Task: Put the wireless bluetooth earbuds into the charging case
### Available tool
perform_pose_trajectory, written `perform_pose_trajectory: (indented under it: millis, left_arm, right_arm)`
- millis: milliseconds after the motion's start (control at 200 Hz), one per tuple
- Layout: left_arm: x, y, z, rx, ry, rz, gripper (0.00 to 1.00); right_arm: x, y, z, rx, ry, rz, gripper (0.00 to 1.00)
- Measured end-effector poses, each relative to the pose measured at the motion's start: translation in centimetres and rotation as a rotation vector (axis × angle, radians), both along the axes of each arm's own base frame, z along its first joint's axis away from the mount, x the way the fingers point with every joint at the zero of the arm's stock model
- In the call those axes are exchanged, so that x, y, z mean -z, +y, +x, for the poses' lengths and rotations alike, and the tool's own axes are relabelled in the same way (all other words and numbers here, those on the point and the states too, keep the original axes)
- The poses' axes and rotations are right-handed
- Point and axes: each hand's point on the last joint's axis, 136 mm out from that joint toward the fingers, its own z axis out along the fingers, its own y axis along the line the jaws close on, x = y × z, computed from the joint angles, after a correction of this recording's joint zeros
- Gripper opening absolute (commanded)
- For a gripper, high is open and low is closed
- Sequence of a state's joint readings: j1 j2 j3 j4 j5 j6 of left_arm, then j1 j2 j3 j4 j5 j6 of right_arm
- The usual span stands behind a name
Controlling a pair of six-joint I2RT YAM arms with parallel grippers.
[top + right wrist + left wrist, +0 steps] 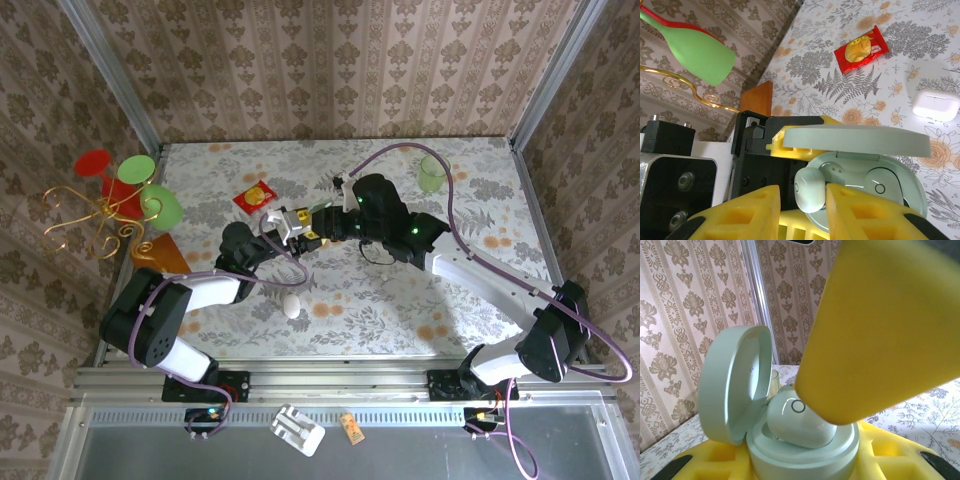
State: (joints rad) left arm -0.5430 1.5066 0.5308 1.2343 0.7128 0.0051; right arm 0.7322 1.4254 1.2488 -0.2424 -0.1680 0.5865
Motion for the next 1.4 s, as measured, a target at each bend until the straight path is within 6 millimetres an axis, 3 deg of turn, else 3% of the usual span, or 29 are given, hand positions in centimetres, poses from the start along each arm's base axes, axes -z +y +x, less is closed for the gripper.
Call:
perform_pose_trajectory:
  millis: [235,470,760,945,1110,1270,1400]
  left_arm:
    - [0.0,0.0,0.1,-0.004,-0.001,-0.001,0.09]
    - [-0.1,0.0,0.1,-0.004,-0.005,-0.003,0.09]
    - [-0.2,0.1,0.1,-0.007,-0.027,0.002,0.09]
    - [0.1,0.5,0.3,-0.021,-0.038,0.011,0.08]
    - [0.2,0.5,0.3,-0.020,-0.042,0.014,0.08]
    - [0.2,0.5,0.2,-0.020,-0.041,0.014,0.08]
    - [0.6,0.6,0.3,-0.024,-0.025,0.023,0.08]
  right_arm:
    - [-0.3,-0.6,-0.2,0.014,-0.007,-0.015,0.39]
    - [-2.9,-1.7,-0.8,0.031,-0.065,0.016,0.46]
    - [-3.6,-4.2,-0.4,0.112,-0.104,0.016,0.64]
    - [-3.2,-6.0,2.0,0.201,-0.059,-0.020,0.86]
    - [-2.2,-5.7,4.3,0.229,0.004,-0.047,0.99]
    - [0.0,-4.3,5.2,0.194,0.090,-0.090,1.00]
    - [0.6,-3.8,5.2,0.174,0.122,-0.094,1.00]
